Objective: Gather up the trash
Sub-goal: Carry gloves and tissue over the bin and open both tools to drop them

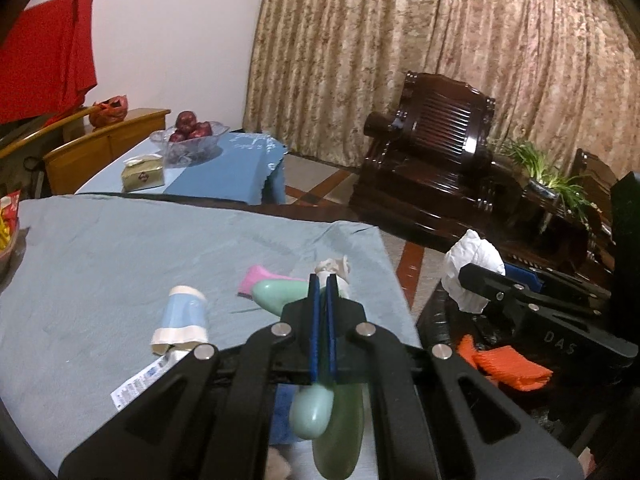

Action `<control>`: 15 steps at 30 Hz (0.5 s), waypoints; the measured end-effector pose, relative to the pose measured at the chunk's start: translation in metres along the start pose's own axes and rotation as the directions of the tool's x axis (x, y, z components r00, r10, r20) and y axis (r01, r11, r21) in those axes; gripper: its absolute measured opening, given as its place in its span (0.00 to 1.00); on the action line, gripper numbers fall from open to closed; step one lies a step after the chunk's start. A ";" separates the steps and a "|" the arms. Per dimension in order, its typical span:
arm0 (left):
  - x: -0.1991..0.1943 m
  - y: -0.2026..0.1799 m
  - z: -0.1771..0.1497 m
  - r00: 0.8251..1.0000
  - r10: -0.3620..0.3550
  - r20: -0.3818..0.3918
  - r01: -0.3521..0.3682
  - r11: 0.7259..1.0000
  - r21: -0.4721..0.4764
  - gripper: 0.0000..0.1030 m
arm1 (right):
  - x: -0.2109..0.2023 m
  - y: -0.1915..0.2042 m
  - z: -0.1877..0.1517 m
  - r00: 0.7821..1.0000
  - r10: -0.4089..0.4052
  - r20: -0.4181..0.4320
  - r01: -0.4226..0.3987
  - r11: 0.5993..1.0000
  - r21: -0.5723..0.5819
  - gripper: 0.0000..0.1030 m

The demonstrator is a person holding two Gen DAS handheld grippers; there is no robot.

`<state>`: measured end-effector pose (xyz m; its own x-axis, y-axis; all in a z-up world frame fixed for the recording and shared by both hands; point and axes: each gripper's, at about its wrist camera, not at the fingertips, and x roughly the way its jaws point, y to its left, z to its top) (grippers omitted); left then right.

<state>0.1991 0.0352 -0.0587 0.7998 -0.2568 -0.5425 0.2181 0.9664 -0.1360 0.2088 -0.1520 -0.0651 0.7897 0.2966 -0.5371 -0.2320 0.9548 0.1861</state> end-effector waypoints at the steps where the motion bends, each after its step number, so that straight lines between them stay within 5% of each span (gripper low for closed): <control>1: -0.001 -0.004 0.001 1.000 -0.006 0.001 0.006 1.000 0.003 0.02 | -0.005 -0.004 0.000 1.000 -0.007 0.005 0.007 1.000 0.004 0.32; 15: 0.012 -0.091 0.003 0.990 -0.138 -0.012 0.139 0.987 0.084 0.02 | -0.067 -0.076 -0.013 0.989 -0.145 0.038 0.142 0.987 0.074 0.32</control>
<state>0.1909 -0.0555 -0.0502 0.7550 -0.3879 -0.5286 0.3734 0.9171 -0.1396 0.1657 -0.2441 -0.0538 0.8360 0.1541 -0.5266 -0.0749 0.9828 0.1688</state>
